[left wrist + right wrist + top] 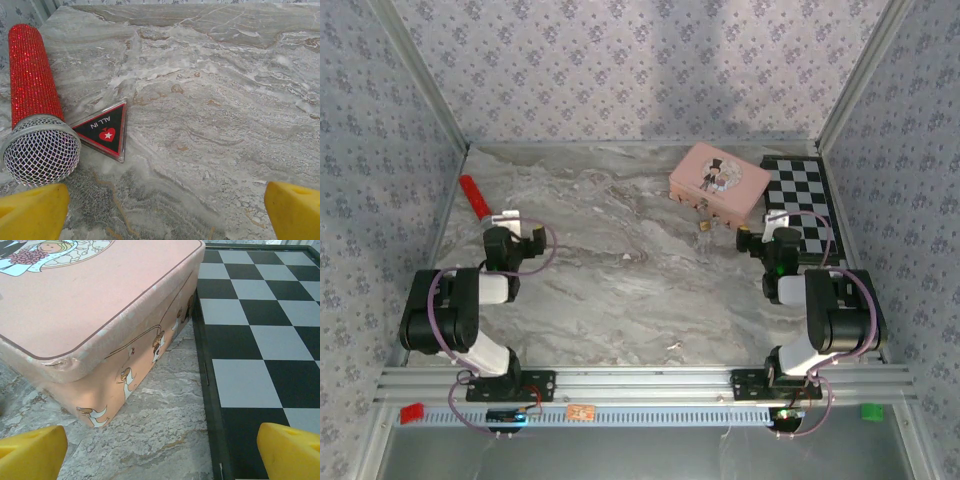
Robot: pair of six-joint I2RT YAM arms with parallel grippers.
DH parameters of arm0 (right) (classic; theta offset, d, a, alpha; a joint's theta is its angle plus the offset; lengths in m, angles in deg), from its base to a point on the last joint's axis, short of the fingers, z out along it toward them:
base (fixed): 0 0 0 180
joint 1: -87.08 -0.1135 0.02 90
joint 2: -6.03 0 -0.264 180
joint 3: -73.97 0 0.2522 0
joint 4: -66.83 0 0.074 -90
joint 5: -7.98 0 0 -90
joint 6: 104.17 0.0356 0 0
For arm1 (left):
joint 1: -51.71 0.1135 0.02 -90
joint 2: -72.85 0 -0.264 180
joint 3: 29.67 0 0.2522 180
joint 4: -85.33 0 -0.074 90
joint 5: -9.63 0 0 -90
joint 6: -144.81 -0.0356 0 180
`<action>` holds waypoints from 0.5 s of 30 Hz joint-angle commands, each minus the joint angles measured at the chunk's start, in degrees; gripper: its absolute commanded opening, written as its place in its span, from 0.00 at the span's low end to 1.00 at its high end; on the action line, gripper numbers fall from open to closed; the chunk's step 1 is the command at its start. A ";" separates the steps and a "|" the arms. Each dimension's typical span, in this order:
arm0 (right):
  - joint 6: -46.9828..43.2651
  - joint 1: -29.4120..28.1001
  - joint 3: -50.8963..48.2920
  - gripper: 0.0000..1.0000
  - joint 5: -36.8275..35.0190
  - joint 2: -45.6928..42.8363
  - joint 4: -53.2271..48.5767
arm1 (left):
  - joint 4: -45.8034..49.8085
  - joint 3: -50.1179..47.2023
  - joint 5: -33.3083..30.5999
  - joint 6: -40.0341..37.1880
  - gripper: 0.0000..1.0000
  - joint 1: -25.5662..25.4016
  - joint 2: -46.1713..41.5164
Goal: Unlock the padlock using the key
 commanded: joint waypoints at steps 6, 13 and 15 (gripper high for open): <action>-0.81 0.84 1.53 0.99 1.99 0.14 -1.30 | -0.08 1.23 1.00 0.54 1.00 0.31 -0.07; -0.74 0.85 1.58 0.99 2.04 0.14 -1.30 | -0.09 1.23 0.97 0.50 1.00 0.25 -0.05; -0.71 0.89 1.52 0.99 2.06 0.14 -1.29 | -0.08 1.24 0.99 0.54 1.00 0.26 -0.07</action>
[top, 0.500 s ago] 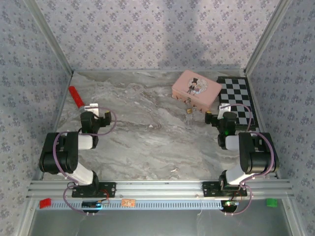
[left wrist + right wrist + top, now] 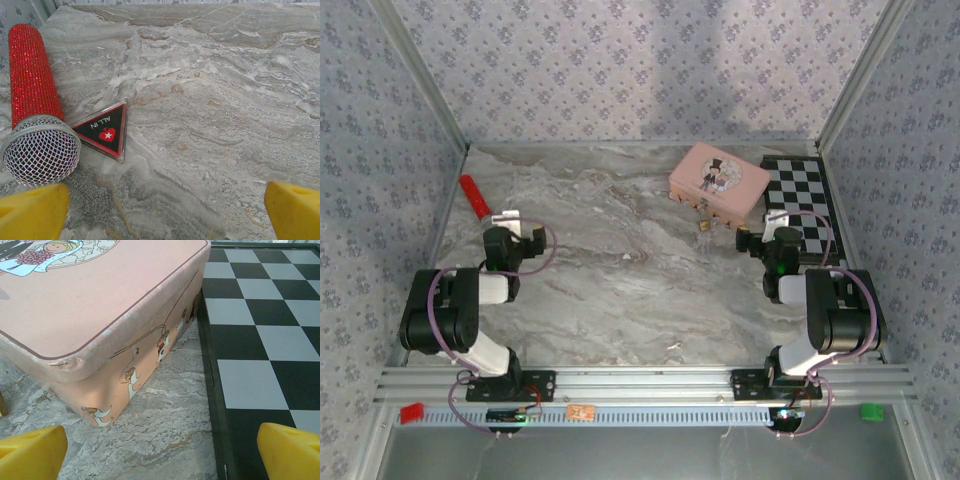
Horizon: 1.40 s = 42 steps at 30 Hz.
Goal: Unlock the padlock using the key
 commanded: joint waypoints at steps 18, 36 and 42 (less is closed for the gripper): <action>-0.72 0.46 1.28 0.99 0.58 0.14 -0.84 | -0.10 1.23 0.99 0.49 1.00 0.24 -0.01; -5.57 -3.92 -3.96 0.99 -0.68 -9.66 0.78 | 14.02 -0.17 -0.23 -1.57 1.00 -4.58 -16.95; -5.89 -11.04 0.33 0.99 -3.58 -27.99 -21.91 | 29.38 1.00 -3.58 6.51 1.00 -8.29 -35.28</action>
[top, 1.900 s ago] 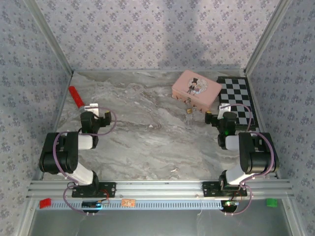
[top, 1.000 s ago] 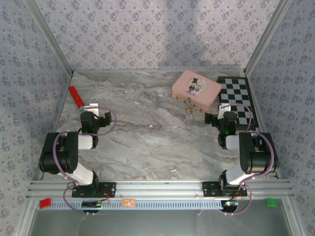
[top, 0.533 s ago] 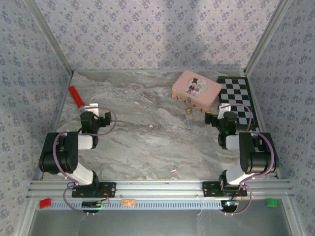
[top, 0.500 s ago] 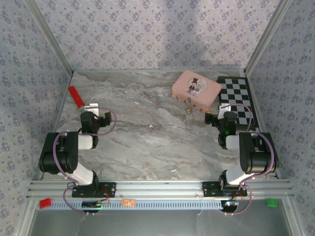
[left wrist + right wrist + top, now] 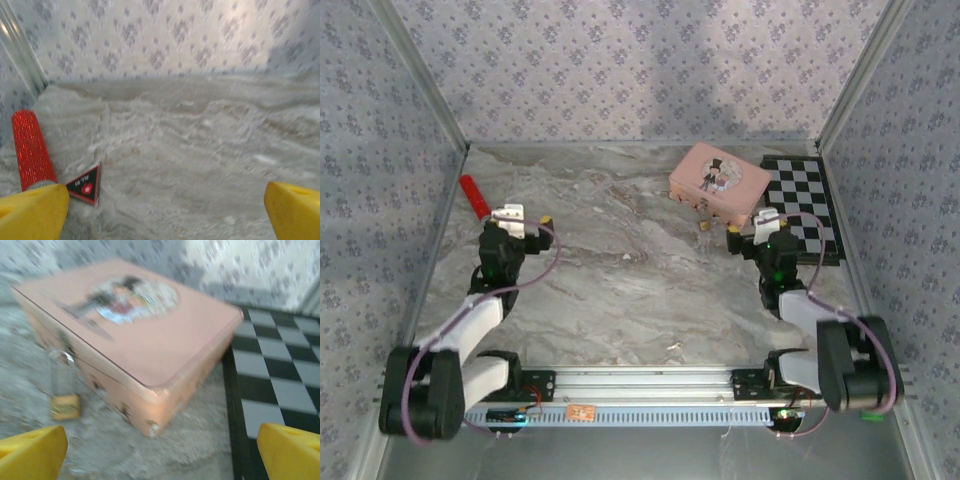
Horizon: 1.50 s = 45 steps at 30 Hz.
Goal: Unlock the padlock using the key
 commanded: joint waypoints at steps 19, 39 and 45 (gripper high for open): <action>42.72 3.60 17.60 0.99 2.74 -32.86 -67.94 | 49.68 4.97 0.10 34.41 1.00 -0.40 -43.36; 43.77 -30.16 25.44 0.96 3.84 -10.43 -78.77 | 41.18 -3.16 9.88 31.77 1.00 -11.41 -29.02; 49.58 -43.41 25.57 0.96 2.28 -1.81 -78.27 | 43.54 -2.52 4.42 26.46 1.00 -11.52 -30.14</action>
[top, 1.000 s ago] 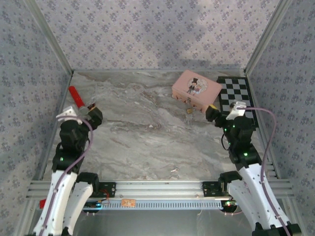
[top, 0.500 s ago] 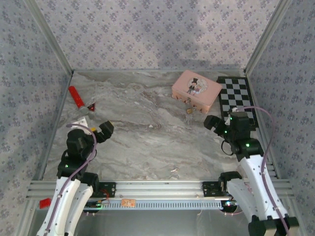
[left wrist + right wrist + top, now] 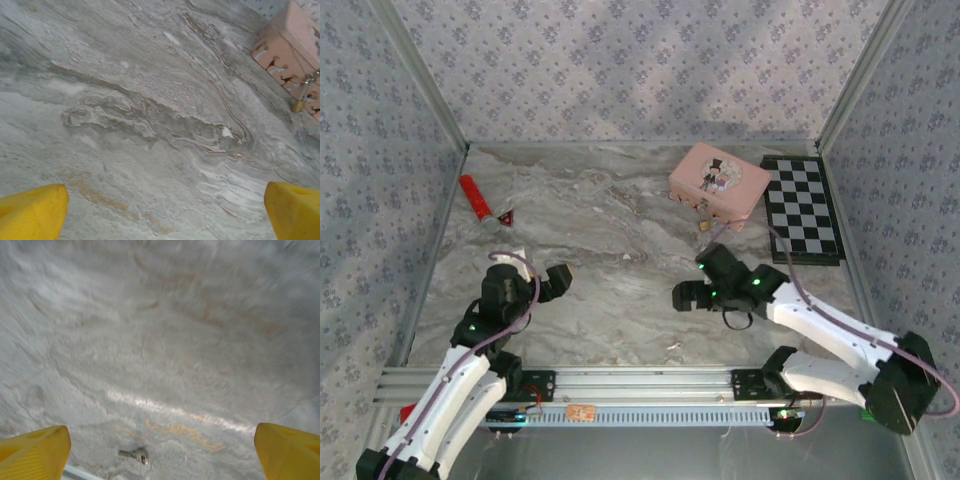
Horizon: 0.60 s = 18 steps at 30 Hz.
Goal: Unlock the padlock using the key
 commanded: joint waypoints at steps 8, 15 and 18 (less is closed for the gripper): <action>10.95 -13.83 2.04 0.84 -2.10 11.97 0.38 | -2.14 -0.44 -3.25 -3.53 1.00 -0.26 -1.52; 11.58 -16.98 2.69 0.60 -0.85 16.87 0.99 | -1.95 -0.77 -3.24 -3.34 1.00 -0.26 -2.60; 11.29 -17.56 2.64 0.53 -0.43 18.04 1.10 | -1.80 -0.98 -3.45 -3.18 1.00 -0.27 -3.33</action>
